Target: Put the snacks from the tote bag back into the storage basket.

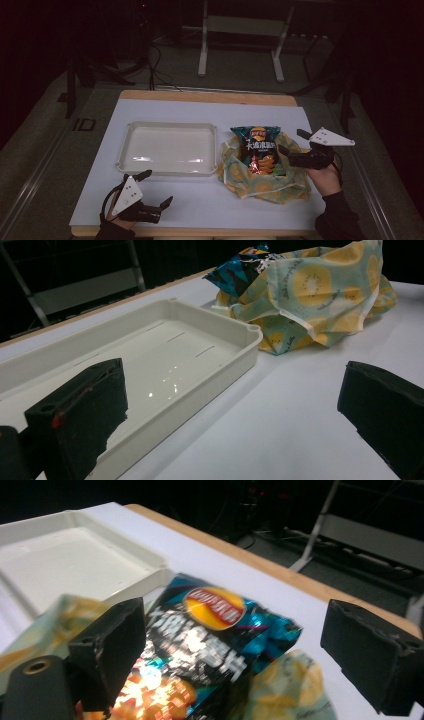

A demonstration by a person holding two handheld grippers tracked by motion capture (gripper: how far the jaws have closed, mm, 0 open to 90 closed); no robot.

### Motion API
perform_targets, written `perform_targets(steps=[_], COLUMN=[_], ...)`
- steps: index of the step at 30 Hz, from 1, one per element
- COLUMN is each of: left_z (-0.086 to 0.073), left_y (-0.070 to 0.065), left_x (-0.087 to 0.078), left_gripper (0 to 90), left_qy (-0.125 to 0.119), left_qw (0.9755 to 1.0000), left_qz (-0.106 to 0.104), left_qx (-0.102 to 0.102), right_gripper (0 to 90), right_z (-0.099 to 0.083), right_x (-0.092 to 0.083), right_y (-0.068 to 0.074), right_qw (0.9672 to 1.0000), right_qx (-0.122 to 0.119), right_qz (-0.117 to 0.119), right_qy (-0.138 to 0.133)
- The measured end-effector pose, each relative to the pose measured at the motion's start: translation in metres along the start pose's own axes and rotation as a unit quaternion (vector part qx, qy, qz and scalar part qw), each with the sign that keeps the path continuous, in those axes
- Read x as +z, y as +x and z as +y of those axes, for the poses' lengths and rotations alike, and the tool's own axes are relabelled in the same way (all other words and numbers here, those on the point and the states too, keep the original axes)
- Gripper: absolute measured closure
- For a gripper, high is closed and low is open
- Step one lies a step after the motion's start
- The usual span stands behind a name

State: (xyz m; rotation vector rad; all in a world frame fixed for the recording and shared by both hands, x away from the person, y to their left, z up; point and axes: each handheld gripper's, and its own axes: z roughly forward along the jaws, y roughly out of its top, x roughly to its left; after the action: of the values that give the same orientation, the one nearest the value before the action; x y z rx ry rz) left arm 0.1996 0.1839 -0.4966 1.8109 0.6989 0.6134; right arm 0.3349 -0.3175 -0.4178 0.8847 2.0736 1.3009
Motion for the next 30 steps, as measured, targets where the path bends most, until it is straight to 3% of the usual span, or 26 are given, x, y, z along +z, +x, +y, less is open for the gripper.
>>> perform_targets(steps=[4,8,13,18,21,29,30], left_z=[0.0,0.0,0.0,0.0,0.0,-0.001,-0.001], left_y=[0.0,0.0,0.0,0.0,0.0,-0.001,-0.001], left_x=[0.0,0.001,0.001,0.001,0.001,0.002,0.002], left_gripper=[0.1,0.2,0.1,0.1,0.2,0.2,0.2], left_qy=[0.001,0.002,0.004,0.004,0.005,0.006,0.007], left_qw=[1.0,1.0,1.0,1.0,1.0,1.0,1.0], left_qz=[0.0,-0.001,0.0,0.001,0.0,-0.002,-0.002], left_qx=[0.0,-0.001,0.001,0.0,0.001,0.001,0.0], right_gripper=[10.4,10.5,13.7,15.5,18.6,20.6,20.9], right_z=[0.001,0.002,0.004,0.006,0.004,-0.006,-0.009], right_x=[0.007,0.023,0.04,0.052,0.062,0.083,0.09], right_y=[-0.007,-0.016,-0.027,-0.032,-0.041,-0.061,-0.067], right_qw=[0.9999,0.9996,0.9991,0.9988,0.9979,0.9955,0.9939], right_qx=[0.014,0.022,0.014,0.009,0.02,0.051,0.064], right_qz=[0.008,0.011,0.029,0.028,0.04,0.043,0.049], right_qy=[-0.004,0.011,0.026,0.039,0.046,0.067,0.076])
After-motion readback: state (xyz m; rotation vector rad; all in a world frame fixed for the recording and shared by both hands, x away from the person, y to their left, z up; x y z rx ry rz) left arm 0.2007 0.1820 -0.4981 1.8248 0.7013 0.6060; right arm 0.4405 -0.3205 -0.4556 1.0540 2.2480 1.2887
